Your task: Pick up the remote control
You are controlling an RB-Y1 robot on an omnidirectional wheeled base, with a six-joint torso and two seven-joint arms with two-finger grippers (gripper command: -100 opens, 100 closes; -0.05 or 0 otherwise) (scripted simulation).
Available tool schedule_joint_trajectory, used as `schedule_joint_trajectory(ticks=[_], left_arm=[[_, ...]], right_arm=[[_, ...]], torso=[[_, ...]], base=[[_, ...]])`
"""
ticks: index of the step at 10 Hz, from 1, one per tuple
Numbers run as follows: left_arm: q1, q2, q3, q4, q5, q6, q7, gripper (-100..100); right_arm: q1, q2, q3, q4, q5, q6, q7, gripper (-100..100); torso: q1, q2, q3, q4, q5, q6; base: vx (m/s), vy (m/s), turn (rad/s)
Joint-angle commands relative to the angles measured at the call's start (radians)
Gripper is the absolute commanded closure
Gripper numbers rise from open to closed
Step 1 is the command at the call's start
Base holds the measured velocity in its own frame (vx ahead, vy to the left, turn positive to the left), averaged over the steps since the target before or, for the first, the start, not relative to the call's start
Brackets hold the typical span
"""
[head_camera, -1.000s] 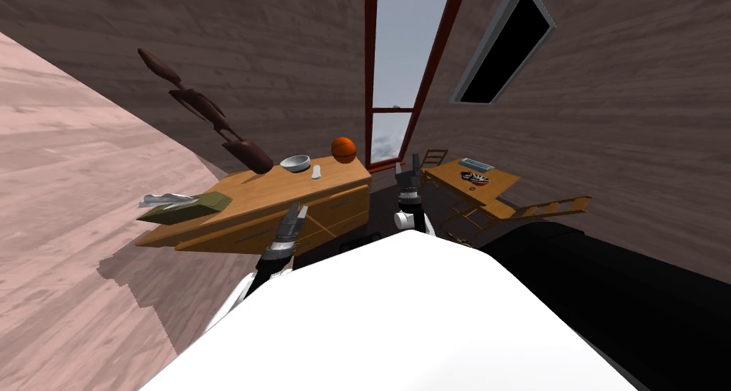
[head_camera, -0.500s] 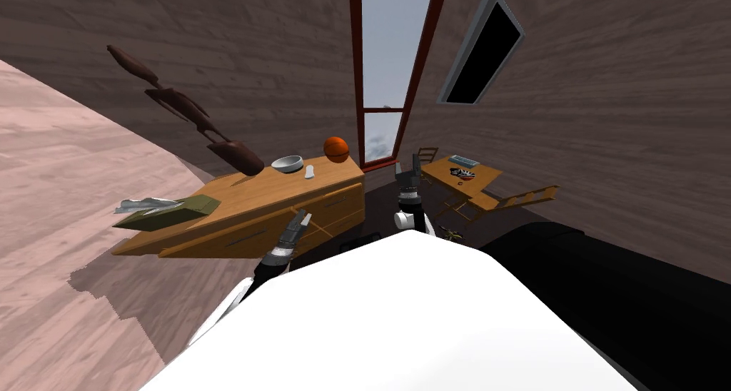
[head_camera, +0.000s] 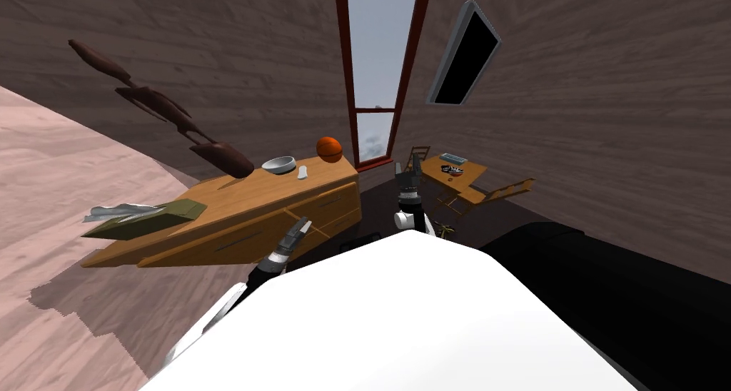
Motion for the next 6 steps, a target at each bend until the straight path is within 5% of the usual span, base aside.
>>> schedule_joint_trajectory(ticks=[1,2,4,5,6], left_arm=[[0.008,0.050,-0.014,0.031,-0.006,-0.010,0.019,-100],[0.007,0.080,-0.045,0.067,-0.015,-0.041,0.058,-100],[0.007,0.124,-0.045,0.097,-0.015,-0.041,0.058,-100],[0.006,0.160,-0.078,0.133,-0.025,-0.073,0.099,-100],[0.006,0.191,-0.078,0.165,-0.025,-0.073,0.099,-100]], right_arm=[[0.000,0.000,0.000,0.000,0.000,0.000,0.000,0],[0.000,0.000,0.000,0.000,0.000,0.000,0.000,0],[0.000,0.000,0.000,0.000,0.000,0.000,0.000,0],[0.000,0.000,0.000,0.000,0.000,0.000,0.000,0],[0.000,0.000,0.000,0.000,0.000,0.000,0.000,0]], torso=[[0.000,0.000,0.000,0.000,0.000,0.000],[0.000,0.000,0.000,0.000,0.000,-0.001],[0.000,0.001,0.001,0.000,0.000,-0.001],[0.002,-0.001,0.000,0.000,0.000,-0.001],[0.001,0.000,0.000,0.000,0.000,0.000]], base=[[-0.067,-0.052,-0.106],[-0.084,-0.061,-0.209],[-0.054,-0.044,-0.063],[-0.066,-0.057,-0.215],[-0.066,-0.054,-0.157]])
